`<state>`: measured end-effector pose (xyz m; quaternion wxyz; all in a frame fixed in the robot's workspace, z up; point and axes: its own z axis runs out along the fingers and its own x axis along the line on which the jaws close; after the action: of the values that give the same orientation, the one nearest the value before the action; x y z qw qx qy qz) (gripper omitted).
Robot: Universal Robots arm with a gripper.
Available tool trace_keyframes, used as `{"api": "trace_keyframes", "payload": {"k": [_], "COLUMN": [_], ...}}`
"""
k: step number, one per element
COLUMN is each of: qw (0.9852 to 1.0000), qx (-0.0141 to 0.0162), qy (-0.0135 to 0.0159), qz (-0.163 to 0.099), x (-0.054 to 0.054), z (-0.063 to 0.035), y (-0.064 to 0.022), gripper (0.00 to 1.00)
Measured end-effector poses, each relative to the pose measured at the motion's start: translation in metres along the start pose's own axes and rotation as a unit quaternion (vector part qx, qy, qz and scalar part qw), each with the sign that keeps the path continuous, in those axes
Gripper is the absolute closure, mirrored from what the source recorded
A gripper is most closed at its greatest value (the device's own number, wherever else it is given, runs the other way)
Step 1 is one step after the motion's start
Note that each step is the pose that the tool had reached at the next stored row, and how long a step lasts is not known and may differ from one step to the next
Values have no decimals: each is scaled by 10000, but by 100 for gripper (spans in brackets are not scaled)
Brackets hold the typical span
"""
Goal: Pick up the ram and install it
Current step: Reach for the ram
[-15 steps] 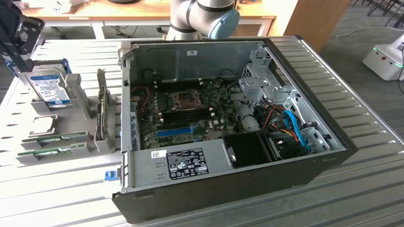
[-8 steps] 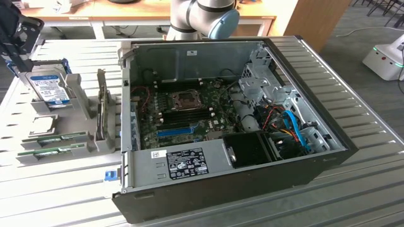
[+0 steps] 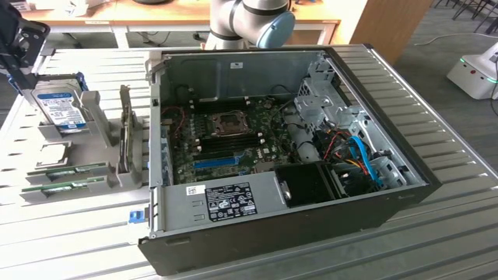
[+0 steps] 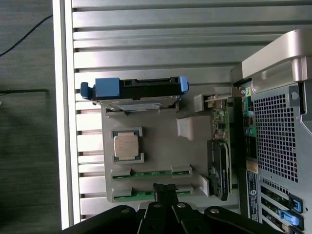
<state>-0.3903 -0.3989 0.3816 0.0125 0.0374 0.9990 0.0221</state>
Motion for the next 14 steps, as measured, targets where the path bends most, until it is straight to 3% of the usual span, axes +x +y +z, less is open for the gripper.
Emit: {"api": "trace_keyframes", "payload": {"k": [14], "qw": [10000], "qx": [0], "qy": [0], "qz": [-1], "x": [3], "z": [0], "y": [-19], "gripper": [89]}}
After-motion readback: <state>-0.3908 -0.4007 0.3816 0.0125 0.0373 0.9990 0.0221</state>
